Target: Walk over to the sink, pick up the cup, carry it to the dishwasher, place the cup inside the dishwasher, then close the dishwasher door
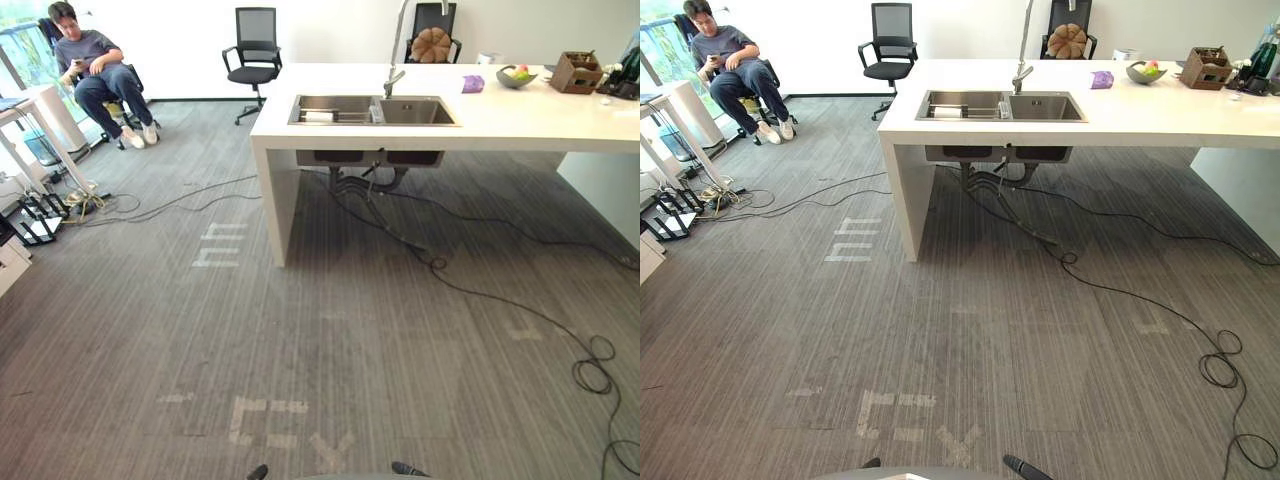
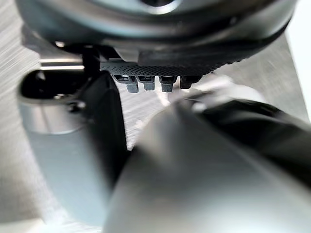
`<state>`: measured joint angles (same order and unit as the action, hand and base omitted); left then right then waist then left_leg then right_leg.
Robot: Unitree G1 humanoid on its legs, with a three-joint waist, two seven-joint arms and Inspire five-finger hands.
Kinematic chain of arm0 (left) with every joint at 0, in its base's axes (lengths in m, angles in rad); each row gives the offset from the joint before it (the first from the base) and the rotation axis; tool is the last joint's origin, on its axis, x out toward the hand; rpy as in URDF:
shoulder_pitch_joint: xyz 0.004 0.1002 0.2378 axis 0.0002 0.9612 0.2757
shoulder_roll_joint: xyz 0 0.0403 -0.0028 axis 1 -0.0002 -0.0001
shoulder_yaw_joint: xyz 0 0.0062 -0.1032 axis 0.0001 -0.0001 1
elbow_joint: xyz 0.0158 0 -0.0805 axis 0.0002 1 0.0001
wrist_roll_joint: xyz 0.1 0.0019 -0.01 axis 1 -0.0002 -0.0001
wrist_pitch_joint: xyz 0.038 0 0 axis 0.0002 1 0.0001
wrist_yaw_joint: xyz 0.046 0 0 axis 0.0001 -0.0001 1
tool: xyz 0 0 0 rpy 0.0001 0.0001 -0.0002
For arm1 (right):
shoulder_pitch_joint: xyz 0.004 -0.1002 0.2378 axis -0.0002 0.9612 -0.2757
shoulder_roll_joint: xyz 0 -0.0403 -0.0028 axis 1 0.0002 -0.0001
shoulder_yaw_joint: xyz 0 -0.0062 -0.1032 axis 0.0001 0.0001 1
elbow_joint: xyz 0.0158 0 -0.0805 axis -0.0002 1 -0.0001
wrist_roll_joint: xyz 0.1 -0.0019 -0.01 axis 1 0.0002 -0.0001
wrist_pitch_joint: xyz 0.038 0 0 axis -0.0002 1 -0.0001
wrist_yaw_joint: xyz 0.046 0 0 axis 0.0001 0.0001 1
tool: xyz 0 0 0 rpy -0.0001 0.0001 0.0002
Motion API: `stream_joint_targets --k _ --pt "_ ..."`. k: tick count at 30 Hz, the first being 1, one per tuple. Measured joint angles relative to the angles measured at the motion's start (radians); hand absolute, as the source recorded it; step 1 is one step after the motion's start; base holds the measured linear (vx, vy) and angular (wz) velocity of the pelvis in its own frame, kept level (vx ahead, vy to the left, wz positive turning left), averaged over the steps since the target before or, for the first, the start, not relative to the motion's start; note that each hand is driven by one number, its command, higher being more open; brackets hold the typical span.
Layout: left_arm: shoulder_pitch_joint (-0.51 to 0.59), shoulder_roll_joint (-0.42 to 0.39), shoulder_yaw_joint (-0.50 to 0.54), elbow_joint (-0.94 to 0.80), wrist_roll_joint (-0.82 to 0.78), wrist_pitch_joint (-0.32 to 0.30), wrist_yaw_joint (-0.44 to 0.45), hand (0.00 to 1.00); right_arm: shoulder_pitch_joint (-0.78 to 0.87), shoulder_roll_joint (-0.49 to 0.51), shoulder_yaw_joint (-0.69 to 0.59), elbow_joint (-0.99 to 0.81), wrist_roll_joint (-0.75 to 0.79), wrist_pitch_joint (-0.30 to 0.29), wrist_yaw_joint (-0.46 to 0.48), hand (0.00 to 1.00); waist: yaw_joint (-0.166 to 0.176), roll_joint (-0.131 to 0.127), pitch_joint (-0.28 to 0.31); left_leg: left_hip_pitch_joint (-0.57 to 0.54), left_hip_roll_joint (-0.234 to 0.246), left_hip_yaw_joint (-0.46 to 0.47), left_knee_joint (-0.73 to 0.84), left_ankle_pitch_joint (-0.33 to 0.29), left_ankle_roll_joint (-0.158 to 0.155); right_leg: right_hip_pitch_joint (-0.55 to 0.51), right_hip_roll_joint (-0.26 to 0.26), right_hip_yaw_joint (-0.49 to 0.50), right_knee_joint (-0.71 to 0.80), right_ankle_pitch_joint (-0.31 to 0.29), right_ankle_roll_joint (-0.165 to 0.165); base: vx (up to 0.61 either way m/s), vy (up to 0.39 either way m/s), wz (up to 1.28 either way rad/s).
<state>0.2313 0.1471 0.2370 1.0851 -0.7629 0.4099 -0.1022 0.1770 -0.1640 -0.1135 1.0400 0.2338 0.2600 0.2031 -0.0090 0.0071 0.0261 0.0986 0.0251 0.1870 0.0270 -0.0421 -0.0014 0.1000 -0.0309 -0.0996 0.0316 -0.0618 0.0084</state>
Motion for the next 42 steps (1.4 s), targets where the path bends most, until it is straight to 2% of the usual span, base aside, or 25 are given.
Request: stream_joint_targets --k 1,3,4,6,10,14,19,32,42 --pt "0.0 -0.016 0.0 0.012 0.017 -0.049 -0.001 1.0 -0.002 0.003 0.006 0.009 -0.035 -0.048 -0.022 1.0 0.004 0.0 0.0 0.001 -0.004 -0.011 -0.012 0.004 0.0 0.01 -0.001 -0.012 -0.019 0.005 0.002 0.04 -0.008 0.16" --pt "-0.001 -0.029 0.0 0.012 0.039 -0.101 -0.007 1.0 -0.003 0.003 0.012 0.015 -0.051 -0.091 -0.053 1.0 0.019 0.0 0.0 0.002 -0.008 -0.02 -0.027 0.01 0.0 0.013 -0.003 -0.021 -0.029 0.006 0.002 0.07 -0.014 0.25" --pt "-0.002 -0.031 -0.003 0.012 0.077 -0.147 -0.032 1.0 -0.005 0.01 0.013 0.016 -0.104 -0.123 -0.085 1.0 0.025 -0.001 0.001 0.003 -0.012 -0.039 -0.037 0.016 -0.002 0.023 -0.005 -0.04 -0.04 0.006 0.003 0.07 -0.024 0.33" --pt "-0.003 -0.033 -0.01 0.011 0.1 -0.185 -0.056 1.0 -0.009 0.015 0.012 0.017 -0.146 -0.138 -0.103 1.0 0.028 -0.004 0.001 0.007 -0.015 -0.05 -0.052 0.022 -0.005 0.029 -0.005 -0.054 -0.048 0.006 0.003 0.04 -0.028 0.25" --pt "-0.017 -0.042 -0.026 0.008 0.177 -0.264 -0.085 1.0 -0.024 0.017 -0.001 0.015 -0.143 -0.11 -0.083 1.0 0.043 -0.008 0.004 0.023 -0.019 -0.066 -0.076 0.035 -0.008 0.043 -0.007 -0.072 -0.049 -0.003 0.017 0.0 -0.028 0.13" --pt "-0.015 -0.048 -0.029 0.008 0.216 -0.331 -0.086 1.0 -0.028 0.017 -0.029 0.015 -0.098 -0.058 -0.041 1.0 0.044 -0.006 0.007 0.036 -0.02 -0.069 -0.105 0.052 -0.007 0.044 -0.007 -0.076 -0.045 -0.009 0.025 -0.04 -0.02 0.04" --pt "-0.013 -0.049 -0.051 0.008 0.276 -0.415 -0.084 1.0 -0.019 0.015 -0.038 0.014 -0.027 -0.025 -0.009 1.0 0.043 -0.006 0.012 0.044 -0.022 -0.066 -0.113 0.058 -0.004 0.043 -0.008 -0.072 -0.04 -0.009 0.025 -0.04 -0.012 -0.02" --pt "-0.007 -0.045 -0.092 0.009 0.293 -0.483 -0.047 1.0 -0.017 0.012 -0.039 0.017 0.011 -0.004 -0.003 1.0 0.035 -0.004 0.013 0.045 -0.024 -0.065 -0.119 0.06 -0.001 0.045 -0.008 -0.07 -0.046 -0.003 0.015 -0.01 -0.007 0.0" --pt "-0.008 -0.029 -0.132 0.009 0.293 -0.48 -0.046 1.0 -0.03 0.012 -0.04 0.036 0.012 -0.01 -0.007 1.0 0.021 -0.001 0.018 0.051 -0.024 -0.059 -0.119 0.06 0.0 0.05 -0.005 -0.063 -0.05 0.002 0.009 -0.01 -0.011 -0.01"
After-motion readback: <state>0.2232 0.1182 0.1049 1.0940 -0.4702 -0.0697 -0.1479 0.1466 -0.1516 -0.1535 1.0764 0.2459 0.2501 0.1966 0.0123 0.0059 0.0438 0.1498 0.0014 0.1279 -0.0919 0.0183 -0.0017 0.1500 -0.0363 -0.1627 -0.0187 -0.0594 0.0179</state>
